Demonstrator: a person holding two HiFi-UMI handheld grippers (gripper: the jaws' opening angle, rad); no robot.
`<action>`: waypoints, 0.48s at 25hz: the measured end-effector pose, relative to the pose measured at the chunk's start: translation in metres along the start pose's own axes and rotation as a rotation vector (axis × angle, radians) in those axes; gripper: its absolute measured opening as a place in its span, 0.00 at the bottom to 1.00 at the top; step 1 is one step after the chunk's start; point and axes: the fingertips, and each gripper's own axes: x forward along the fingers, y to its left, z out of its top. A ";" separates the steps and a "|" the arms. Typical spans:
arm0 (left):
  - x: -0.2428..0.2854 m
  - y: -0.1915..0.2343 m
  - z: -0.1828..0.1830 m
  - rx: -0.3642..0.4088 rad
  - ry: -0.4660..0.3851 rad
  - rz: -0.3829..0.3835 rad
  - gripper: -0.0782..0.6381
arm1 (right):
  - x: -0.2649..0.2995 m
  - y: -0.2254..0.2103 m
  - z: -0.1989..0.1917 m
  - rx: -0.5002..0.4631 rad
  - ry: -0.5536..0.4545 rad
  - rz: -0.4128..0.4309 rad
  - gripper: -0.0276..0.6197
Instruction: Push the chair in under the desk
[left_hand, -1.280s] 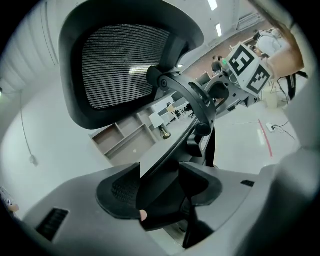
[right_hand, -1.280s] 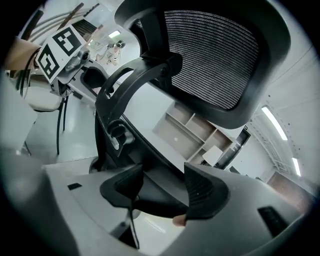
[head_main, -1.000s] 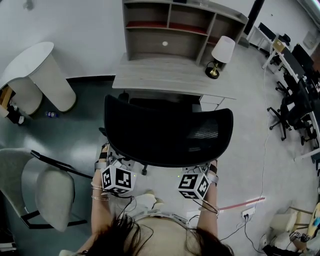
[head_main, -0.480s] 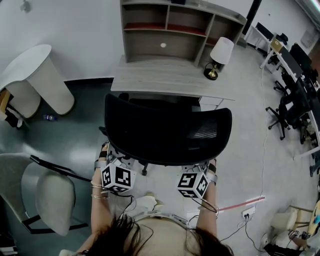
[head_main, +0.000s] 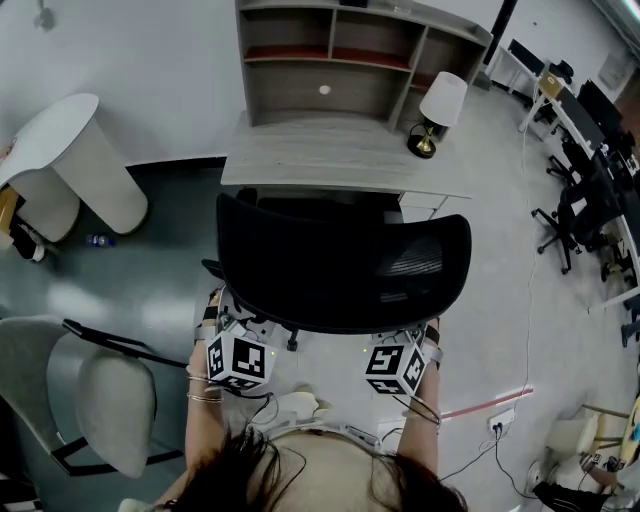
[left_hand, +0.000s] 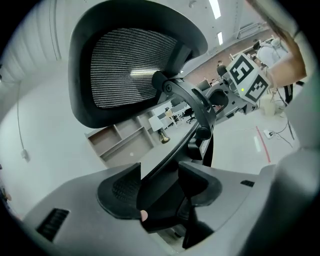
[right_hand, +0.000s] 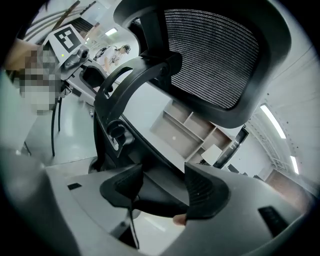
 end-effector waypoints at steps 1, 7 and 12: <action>0.000 0.000 0.000 -0.011 -0.003 -0.006 0.44 | 0.000 0.000 0.000 0.000 0.001 -0.001 0.42; -0.003 0.001 -0.002 -0.048 -0.014 -0.031 0.42 | -0.002 0.001 -0.002 -0.002 0.018 -0.024 0.41; -0.004 0.001 -0.001 -0.058 -0.012 -0.028 0.41 | -0.004 0.001 -0.003 0.002 0.041 -0.059 0.41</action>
